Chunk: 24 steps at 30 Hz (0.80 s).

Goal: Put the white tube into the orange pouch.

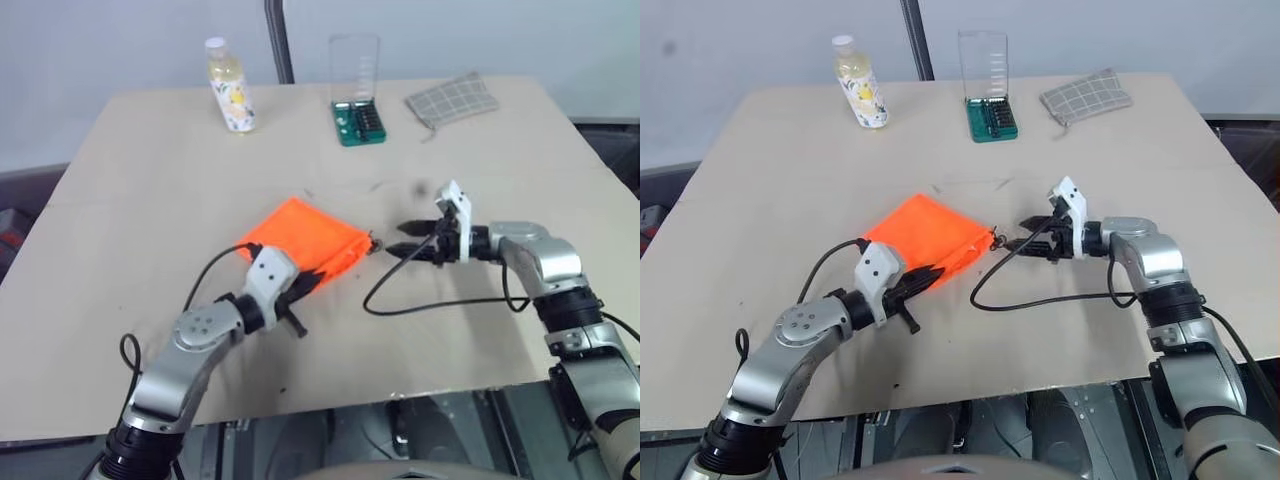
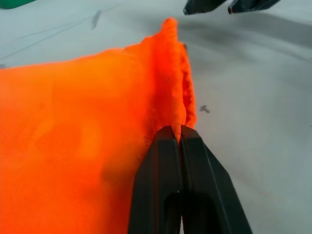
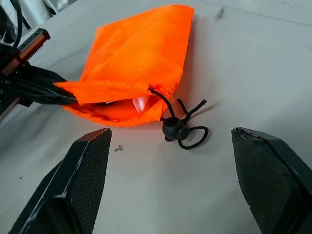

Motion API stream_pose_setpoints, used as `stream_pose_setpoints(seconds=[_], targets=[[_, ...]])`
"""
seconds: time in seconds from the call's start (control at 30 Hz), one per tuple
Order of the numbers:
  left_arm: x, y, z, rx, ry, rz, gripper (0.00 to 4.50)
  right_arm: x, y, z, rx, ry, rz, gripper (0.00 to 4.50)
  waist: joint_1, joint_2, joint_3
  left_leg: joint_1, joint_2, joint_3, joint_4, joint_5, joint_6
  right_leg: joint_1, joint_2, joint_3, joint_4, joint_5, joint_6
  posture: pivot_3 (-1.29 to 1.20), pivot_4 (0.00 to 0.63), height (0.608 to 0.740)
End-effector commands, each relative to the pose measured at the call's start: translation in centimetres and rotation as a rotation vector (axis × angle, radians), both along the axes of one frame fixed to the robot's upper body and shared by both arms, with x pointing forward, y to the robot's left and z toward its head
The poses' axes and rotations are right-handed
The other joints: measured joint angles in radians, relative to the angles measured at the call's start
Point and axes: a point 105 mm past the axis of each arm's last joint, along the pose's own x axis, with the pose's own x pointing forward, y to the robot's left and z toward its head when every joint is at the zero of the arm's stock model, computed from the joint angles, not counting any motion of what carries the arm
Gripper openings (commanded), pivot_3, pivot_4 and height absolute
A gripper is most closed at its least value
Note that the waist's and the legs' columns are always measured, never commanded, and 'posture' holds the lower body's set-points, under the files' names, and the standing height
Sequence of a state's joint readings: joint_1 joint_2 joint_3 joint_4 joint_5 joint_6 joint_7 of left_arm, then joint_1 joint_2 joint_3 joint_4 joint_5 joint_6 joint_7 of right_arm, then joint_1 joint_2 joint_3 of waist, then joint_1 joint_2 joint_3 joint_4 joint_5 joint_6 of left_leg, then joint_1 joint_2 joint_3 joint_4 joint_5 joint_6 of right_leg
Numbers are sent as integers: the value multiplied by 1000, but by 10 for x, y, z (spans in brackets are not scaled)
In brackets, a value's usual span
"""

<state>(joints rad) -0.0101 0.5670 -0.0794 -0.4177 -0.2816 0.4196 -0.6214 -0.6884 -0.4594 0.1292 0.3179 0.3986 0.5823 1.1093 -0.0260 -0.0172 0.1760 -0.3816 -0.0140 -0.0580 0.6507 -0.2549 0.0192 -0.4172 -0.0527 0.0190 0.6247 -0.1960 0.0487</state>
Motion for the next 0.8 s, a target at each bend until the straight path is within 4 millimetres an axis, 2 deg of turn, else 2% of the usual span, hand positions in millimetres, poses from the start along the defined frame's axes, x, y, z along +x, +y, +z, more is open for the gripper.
stream_pose_setpoints(seconds=[0.03,0.1,0.23,0.37,0.53,0.8], targets=[[-1,3,6,17,-41,-6,0,8,0,20,55,-149,-40,3960,0,0,0,0,0,0,0,0,0,0,0,0,0,0,0,0,150,740],[0,7,9,9,-49,12,0,15,-1,10,-27,-253,-79,3960,0,0,0,0,0,0,1,0,0,0,0,0,0,0,0,0,150,740],[5,15,19,-33,-63,57,0,17,-3,-18,-230,-427,-48,3960,7,0,0,0,0,0,1,0,0,0,-1,0,0,0,0,0,150,740],[8,24,22,-30,-66,79,0,17,3,-37,-290,-467,-21,3960,9,0,0,-1,-1,1,1,0,0,0,-1,0,-1,0,0,0,150,740],[10,28,23,-23,-67,90,0,11,23,-43,-232,-459,25,3960,4,0,0,2,0,0,0,0,0,1,0,1,0,0,0,0,150,740],[13,26,26,-21,-68,81,0,19,47,-50,-138,-364,-22,3960,-3,-1,0,2,0,-2,0,0,0,1,0,2,1,0,0,0,150,740]])
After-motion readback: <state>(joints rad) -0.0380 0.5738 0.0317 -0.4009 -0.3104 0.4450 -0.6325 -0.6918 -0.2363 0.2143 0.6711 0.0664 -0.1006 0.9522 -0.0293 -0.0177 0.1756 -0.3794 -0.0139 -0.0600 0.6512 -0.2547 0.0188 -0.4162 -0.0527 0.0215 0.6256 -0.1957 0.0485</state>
